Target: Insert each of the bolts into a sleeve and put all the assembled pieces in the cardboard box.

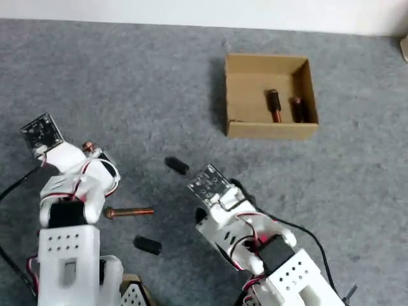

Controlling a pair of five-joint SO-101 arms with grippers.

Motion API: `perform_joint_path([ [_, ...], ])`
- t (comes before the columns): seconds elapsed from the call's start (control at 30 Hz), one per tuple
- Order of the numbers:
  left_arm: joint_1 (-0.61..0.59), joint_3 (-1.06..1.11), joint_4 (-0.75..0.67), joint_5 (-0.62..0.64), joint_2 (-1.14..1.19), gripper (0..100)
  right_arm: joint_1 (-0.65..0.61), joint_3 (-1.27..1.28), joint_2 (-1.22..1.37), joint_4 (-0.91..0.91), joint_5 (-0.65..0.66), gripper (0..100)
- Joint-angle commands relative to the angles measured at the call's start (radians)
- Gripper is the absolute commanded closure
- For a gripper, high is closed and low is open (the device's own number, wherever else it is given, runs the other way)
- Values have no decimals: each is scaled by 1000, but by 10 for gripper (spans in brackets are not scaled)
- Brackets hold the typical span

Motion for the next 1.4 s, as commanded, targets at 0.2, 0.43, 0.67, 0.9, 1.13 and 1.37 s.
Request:
perform_joint_path([
  [0.2, -114, -28, 44, 2, -120, 995, -328, -242, 499, -91, 14, 677],
  [0.43, -285, -174, 203, -28, -185, 995, -555, -357, 671, -88, -14, 677],
  [0.67, -414, -248, 230, -83, -193, 995, -572, -348, 661, -171, -15, 677],
  [0.9, -424, -252, 230, -81, -194, 995, -549, -277, 662, -283, -9, 677],
  [1.13, -424, -252, 230, -80, -196, 995, -475, -205, 650, -286, -15, 677],
  [1.37, -424, -252, 230, -78, -196, 995, -473, -166, 662, -367, -15, 677],
])
